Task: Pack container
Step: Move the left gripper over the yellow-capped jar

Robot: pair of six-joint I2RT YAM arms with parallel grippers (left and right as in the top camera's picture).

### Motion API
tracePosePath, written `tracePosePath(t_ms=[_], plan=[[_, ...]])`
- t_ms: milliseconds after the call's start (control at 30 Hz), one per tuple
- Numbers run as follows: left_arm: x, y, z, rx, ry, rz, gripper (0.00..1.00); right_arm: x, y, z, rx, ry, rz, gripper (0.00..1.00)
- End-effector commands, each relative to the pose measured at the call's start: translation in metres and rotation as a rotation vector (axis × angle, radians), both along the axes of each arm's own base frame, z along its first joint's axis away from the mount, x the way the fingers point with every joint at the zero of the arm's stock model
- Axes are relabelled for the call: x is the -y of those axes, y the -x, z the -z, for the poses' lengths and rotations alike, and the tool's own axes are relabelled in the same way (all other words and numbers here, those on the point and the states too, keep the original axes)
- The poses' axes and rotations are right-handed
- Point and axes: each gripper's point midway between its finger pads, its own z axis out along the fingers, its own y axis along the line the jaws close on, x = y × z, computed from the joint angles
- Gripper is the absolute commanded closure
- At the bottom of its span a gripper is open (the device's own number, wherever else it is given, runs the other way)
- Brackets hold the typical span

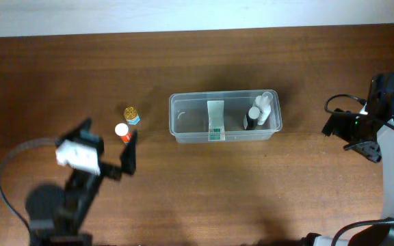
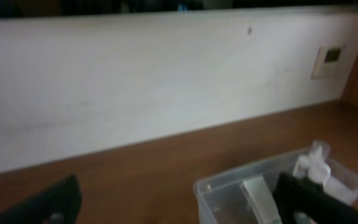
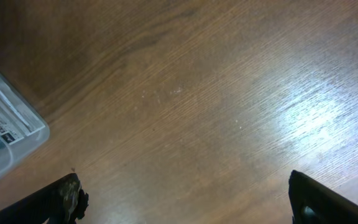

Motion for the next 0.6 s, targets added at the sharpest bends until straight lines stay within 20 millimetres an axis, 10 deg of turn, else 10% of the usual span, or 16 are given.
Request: tracePosePath(t_ms=[0, 300, 567], plan=[[0.021, -0.031, -0.018, -0.168, -0.032, 0.144, 0.01, 0.001, 0.001, 0.001, 0.001, -0.003, 0.016, 0.02], [0.028, -0.088, -0.037, -0.363, -0.007, 0.194, 0.01, 0.001, 0.001, 0.001, 0.001, -0.003, 0.016, 0.02], [-0.004, -0.116, -0.009, -0.79, -0.155, 0.056, 0.01, 0.001, 0.001, 0.001, 0.001, -0.003, 0.016, 0.02]])
